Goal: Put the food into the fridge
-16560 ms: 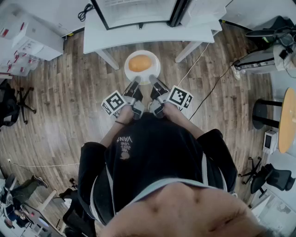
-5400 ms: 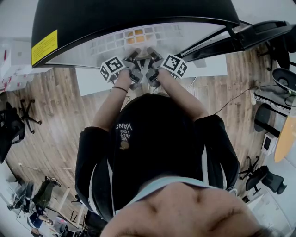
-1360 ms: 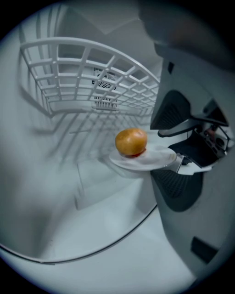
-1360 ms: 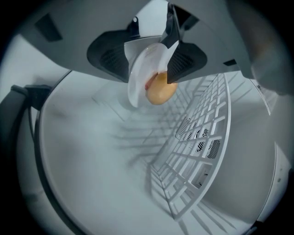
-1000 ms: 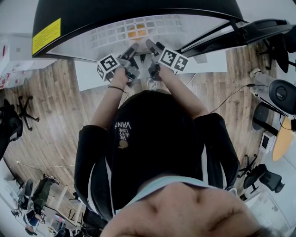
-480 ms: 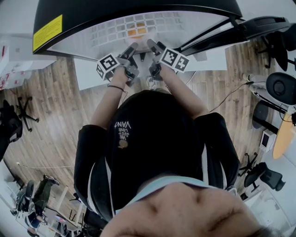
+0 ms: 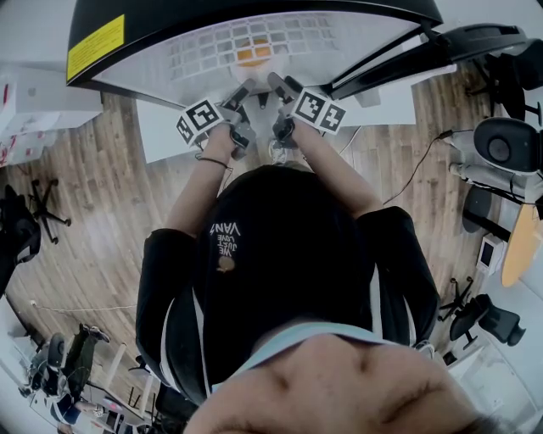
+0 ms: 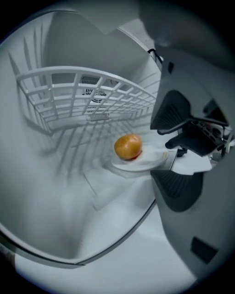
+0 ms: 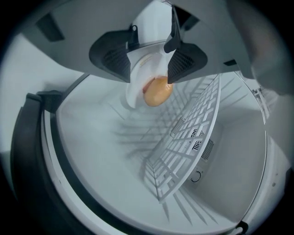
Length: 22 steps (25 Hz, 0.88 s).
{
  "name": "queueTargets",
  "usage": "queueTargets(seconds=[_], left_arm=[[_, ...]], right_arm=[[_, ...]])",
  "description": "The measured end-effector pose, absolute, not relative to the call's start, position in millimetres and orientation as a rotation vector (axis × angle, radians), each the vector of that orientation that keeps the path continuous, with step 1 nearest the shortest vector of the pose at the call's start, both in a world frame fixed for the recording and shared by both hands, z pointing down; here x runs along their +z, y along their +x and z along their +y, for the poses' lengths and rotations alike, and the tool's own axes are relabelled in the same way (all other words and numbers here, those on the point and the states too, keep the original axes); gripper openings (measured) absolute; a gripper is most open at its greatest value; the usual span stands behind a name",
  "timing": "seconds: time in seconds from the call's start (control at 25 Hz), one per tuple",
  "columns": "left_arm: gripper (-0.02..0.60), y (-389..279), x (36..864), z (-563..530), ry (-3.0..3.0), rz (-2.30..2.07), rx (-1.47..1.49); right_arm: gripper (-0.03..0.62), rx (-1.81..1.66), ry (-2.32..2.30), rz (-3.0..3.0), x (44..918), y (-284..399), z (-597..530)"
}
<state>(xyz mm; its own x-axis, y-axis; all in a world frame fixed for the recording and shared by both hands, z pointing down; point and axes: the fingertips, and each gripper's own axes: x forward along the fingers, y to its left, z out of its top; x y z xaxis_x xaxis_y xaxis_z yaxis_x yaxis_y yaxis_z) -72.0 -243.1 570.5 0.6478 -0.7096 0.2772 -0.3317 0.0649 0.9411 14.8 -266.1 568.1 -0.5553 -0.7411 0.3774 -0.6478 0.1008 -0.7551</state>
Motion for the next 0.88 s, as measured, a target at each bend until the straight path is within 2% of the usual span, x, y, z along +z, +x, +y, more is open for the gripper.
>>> queueTargets(seconds=[0.56,0.88], left_arm=[[0.253,-77.0,552.3,-208.8,1.742,-0.897,-0.230],[0.252,-82.0,550.2,-181.5,1.839,-0.891,-0.131]], right_arm=[[0.228,-1.368,-1.466,2.313,557.5,0.2,-227.0],[0.175,-1.296,-1.539,2.326,554.3,-0.8,-197.5]])
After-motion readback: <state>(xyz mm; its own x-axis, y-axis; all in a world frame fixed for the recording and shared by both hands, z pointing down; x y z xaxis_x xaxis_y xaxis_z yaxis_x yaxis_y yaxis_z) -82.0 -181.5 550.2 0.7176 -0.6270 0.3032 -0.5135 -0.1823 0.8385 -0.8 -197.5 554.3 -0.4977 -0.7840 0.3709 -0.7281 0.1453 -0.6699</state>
